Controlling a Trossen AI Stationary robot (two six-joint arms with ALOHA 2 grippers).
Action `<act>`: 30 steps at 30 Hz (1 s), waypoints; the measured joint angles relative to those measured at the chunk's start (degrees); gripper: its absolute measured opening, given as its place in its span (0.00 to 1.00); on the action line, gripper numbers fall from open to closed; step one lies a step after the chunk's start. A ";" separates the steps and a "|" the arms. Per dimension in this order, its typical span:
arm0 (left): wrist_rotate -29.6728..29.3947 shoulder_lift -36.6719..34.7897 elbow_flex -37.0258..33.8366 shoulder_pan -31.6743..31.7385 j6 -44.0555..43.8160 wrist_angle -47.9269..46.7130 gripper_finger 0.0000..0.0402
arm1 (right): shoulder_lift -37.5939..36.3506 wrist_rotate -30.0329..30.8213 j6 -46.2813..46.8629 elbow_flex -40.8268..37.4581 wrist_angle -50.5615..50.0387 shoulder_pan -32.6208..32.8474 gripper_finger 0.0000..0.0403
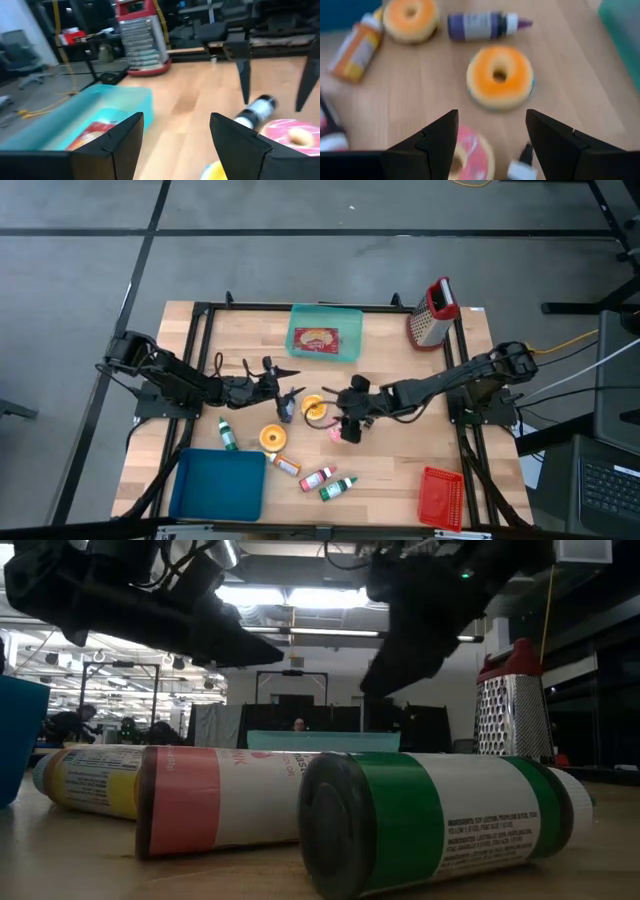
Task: Pick & Place Food Item
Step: Put the blue donut into the red bin
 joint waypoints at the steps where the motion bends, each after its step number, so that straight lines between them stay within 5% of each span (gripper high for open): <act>1: -0.69 -0.21 0.00 0.23 0.63 -0.02 0.56 | 0.06 -1.01 0.00 0.00 0.71 -0.94 0.58; 6: 0.75 -3.18 -1.95 2.06 -0.66 0.23 0.56 | 0.34 -3.18 -0.38 0.00 0.88 -4.75 0.58; 16: 1.56 -15.23 -19.63 3.65 -6.15 12.28 0.56 | 1.38 -6.22 -1.53 0.04 6.62 -7.78 0.58; 20: 2.02 -19.41 -19.90 1.99 -6.12 3.54 0.56 | 5.34 -9.88 -1.17 0.04 10.90 -9.93 0.58; 30: 3.45 -23.15 -19.45 -0.49 -1.61 2.19 0.56 | 12.57 -13.02 2.05 0.02 13.81 -14.06 0.58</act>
